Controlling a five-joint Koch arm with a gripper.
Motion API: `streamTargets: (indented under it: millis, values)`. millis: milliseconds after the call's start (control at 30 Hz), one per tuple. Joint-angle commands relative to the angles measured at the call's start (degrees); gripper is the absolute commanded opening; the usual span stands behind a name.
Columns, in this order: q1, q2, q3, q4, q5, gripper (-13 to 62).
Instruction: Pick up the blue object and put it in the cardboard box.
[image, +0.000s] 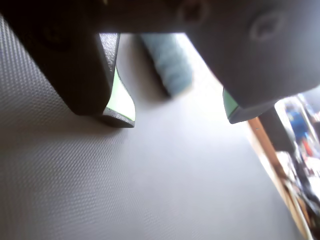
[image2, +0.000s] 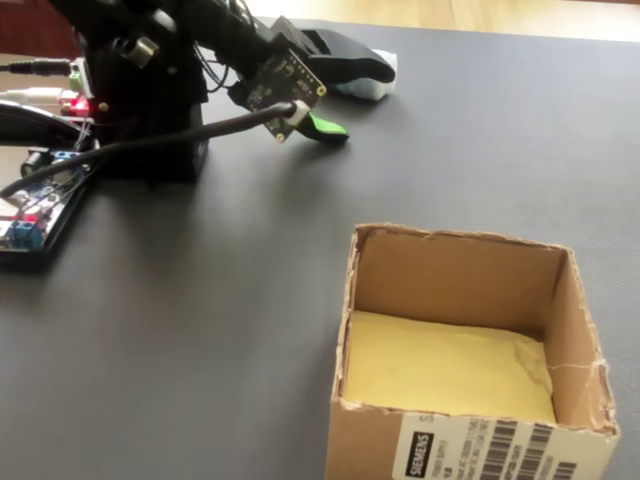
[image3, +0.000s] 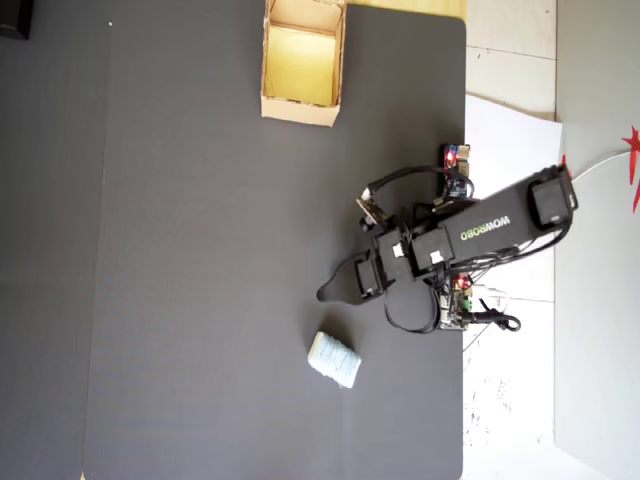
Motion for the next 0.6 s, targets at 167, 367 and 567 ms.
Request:
streamTargets:
  millis: [167,367,567]
  values:
    - [-8.3,4.8,1.1,1.3,4.8,35.4]
    - [-13.7,3.8,-0.2,-0.9,4.8,34.7]
    - [-17.1,3.0,-1.8,-0.8,6.5,33.6]
